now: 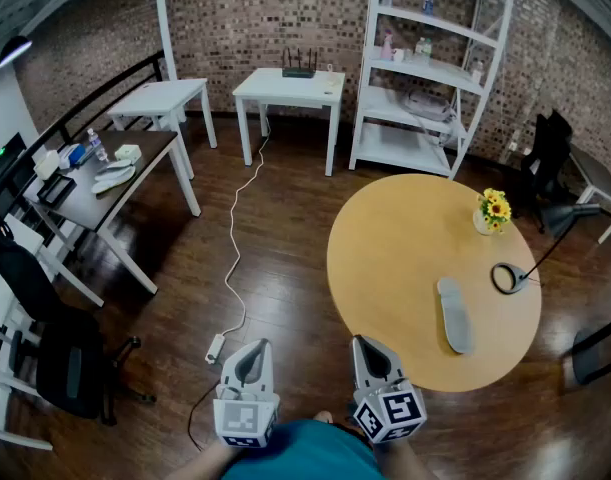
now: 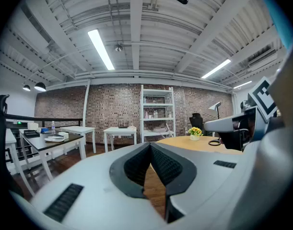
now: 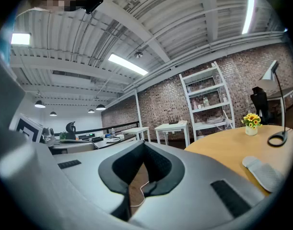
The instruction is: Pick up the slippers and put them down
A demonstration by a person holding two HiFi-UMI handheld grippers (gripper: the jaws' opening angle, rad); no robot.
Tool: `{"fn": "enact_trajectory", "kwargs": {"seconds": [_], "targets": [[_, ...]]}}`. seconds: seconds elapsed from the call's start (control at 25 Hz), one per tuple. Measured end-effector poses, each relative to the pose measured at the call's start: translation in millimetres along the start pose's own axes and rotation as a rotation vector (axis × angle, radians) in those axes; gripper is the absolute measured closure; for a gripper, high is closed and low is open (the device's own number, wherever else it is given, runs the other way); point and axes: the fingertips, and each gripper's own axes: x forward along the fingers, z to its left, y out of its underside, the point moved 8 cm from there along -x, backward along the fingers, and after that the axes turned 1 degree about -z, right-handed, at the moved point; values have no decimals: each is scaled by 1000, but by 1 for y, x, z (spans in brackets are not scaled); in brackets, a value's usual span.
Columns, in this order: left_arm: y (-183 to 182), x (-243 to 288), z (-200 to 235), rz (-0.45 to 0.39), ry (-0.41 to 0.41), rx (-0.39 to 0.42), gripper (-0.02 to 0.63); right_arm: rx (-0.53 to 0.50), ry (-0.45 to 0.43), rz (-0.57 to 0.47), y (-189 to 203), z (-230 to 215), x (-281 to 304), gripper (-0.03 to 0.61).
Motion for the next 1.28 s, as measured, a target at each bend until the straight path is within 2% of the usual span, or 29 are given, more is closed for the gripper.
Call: {"fn": "enact_trajectory", "kwargs": {"seconds": [0.24, 0.56, 1.0, 1.28], "targets": [[-3, 29, -54, 6, 49, 3, 609, -1, 36, -4, -10, -52, -25, 571], [7, 65, -118, 20, 193, 12, 609, 14, 177, -4, -4, -112, -65, 571], [6, 116, -162, 21, 447, -7, 609, 0, 427, 19, -10, -141, -100, 569], [8, 134, -168, 18, 518, -34, 609, -25, 509, 48, -15, -151, -100, 569]]}}
